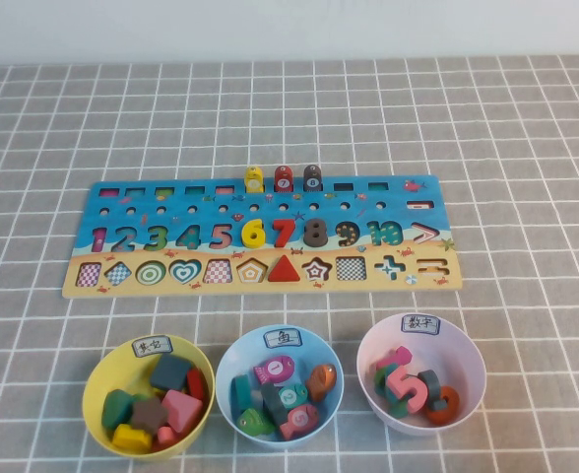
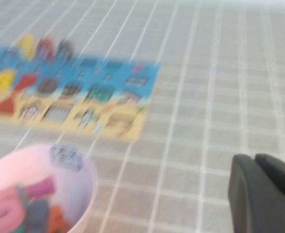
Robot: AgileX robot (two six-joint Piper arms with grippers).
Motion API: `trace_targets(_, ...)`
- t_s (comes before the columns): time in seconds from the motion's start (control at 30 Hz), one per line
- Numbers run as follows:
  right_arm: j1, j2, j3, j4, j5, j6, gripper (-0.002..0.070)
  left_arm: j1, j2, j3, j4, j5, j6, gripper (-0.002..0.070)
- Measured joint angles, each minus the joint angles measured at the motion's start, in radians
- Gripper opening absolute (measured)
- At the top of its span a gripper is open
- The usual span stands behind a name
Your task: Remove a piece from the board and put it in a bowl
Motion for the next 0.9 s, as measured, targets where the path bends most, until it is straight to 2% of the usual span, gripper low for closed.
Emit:
trace_targets(0.13,-0.083,-0.148,0.113,-0.018,-0.094,0.0,-0.0017,0.0,0.0,0.0,0.0,0.0,0.0,0.0)
trace_targets(0.37,-0.152,-0.302,0.204,-0.011,-0.113,0.0,-0.0017,0.0,0.0,0.0,0.0,0.0,0.0,0.0)
trace_targets(0.57,-0.162,-0.426,0.216,-0.012,-0.066,0.0,-0.0017,0.0,0.0,0.0,0.0,0.0,0.0,-0.0001)
trace_targets(0.9,-0.162,-0.439,0.216,-0.012,-0.035,0.0,-0.0017,0.0,0.0,0.0,0.0,0.0,0.0,-0.0001)
